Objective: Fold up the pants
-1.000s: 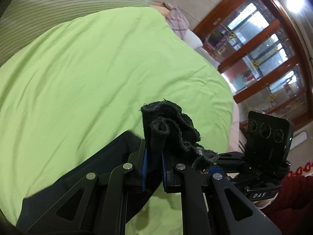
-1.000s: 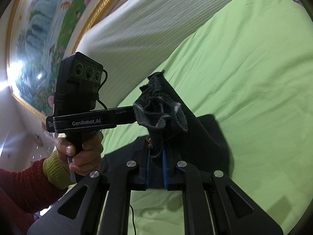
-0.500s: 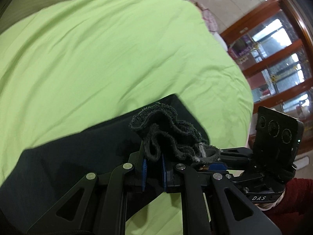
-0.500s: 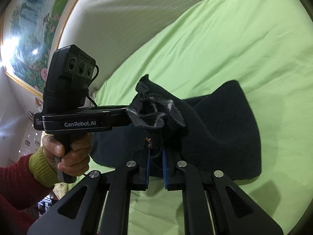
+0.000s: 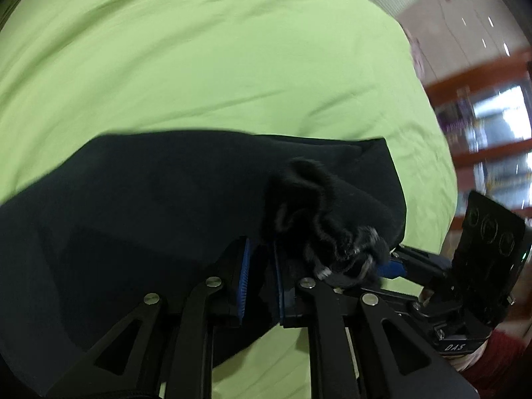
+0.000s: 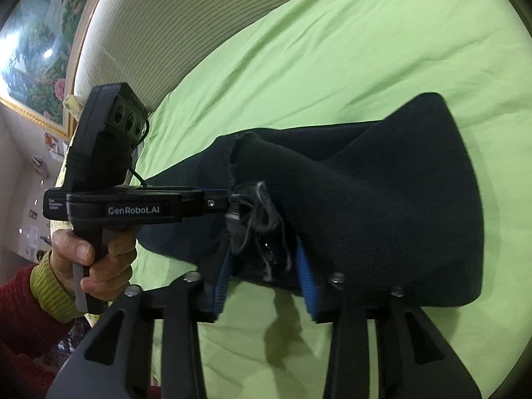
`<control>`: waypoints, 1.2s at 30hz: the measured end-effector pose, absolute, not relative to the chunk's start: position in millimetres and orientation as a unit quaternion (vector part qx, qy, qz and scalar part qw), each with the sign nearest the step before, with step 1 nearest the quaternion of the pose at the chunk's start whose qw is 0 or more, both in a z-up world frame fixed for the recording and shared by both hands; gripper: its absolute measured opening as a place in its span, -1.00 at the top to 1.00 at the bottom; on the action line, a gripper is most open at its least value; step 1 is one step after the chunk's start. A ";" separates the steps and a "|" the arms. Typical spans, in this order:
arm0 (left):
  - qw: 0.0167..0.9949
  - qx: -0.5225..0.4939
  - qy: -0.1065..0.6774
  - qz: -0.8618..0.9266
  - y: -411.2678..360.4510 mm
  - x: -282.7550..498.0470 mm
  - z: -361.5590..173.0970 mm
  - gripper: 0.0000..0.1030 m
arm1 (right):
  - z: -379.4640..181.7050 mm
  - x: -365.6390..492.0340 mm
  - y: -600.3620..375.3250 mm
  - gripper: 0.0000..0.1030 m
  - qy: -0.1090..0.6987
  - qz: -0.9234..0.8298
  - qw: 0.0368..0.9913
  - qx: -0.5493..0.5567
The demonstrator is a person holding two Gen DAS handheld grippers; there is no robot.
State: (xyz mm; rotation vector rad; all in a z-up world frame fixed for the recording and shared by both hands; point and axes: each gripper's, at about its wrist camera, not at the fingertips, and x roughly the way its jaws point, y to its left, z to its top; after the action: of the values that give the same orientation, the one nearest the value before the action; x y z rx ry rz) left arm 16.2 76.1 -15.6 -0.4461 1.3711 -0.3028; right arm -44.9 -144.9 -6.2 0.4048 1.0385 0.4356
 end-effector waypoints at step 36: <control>0.705 -0.517 0.451 0.181 260.8 -210.4 -13.6 -0.18 | 26.6 56.3 58.6 0.18 0.518 0.388 0.759 -0.073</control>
State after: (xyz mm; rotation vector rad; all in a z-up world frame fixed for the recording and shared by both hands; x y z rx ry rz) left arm -210.4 260.8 -13.6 -1.1490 1.0019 0.4034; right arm 56.3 58.6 26.6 -0.1594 1.1285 0.8454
